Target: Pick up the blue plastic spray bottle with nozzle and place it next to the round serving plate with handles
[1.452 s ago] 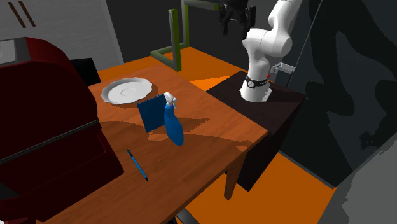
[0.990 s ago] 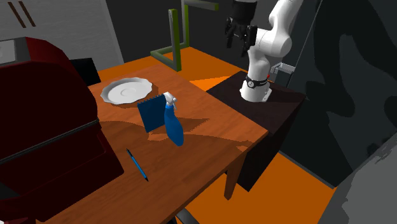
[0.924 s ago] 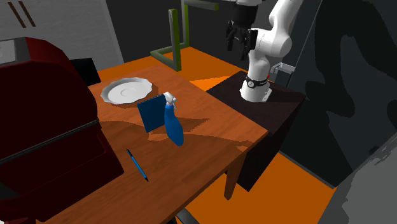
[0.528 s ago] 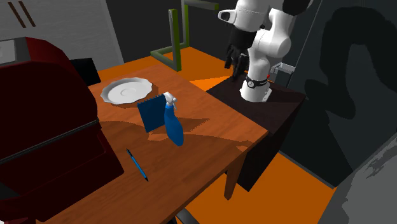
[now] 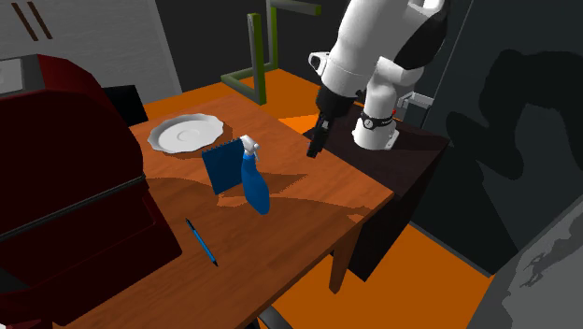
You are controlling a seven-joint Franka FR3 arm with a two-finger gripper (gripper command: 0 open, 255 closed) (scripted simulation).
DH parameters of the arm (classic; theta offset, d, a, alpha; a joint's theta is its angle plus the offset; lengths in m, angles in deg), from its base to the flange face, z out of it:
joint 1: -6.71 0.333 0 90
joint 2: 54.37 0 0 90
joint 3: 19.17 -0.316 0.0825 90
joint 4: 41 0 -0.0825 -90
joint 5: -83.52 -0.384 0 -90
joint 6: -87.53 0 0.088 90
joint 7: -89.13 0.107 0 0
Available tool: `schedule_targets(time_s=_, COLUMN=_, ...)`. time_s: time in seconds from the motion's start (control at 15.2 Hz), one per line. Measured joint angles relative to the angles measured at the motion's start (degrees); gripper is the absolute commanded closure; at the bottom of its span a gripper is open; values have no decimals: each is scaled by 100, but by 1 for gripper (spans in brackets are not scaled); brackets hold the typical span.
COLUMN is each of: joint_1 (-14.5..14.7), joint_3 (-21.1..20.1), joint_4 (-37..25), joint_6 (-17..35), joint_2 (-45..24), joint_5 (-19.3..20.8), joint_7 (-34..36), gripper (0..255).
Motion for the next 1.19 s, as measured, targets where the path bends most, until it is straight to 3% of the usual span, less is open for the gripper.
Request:
schedule_targets(time_s=0.26, joint_1=-228, joint_3=-287, joint_4=-812, joint_6=-229, joint_2=-1301, joint_5=1234, joint_7=1872, gripper=0)
schedule_targets(time_s=0.59, joint_1=68, joint_3=51, joint_4=-1960, joint_6=-833, joint_2=-2711, joint_5=2386, joint_7=3671, gripper=0)
schedule_targets(time_s=0.79, joint_1=293, joint_3=331, joint_4=-2573, joint_6=-1152, joint_2=-3321, joint_5=2746, joint_7=4360, gripper=0)
schedule_targets(time_s=1.19, joint_1=263, joint_3=497, joint_4=-2451, joint_6=-874, joint_2=-3554, joint_5=2984, joint_7=4616, gripper=0)
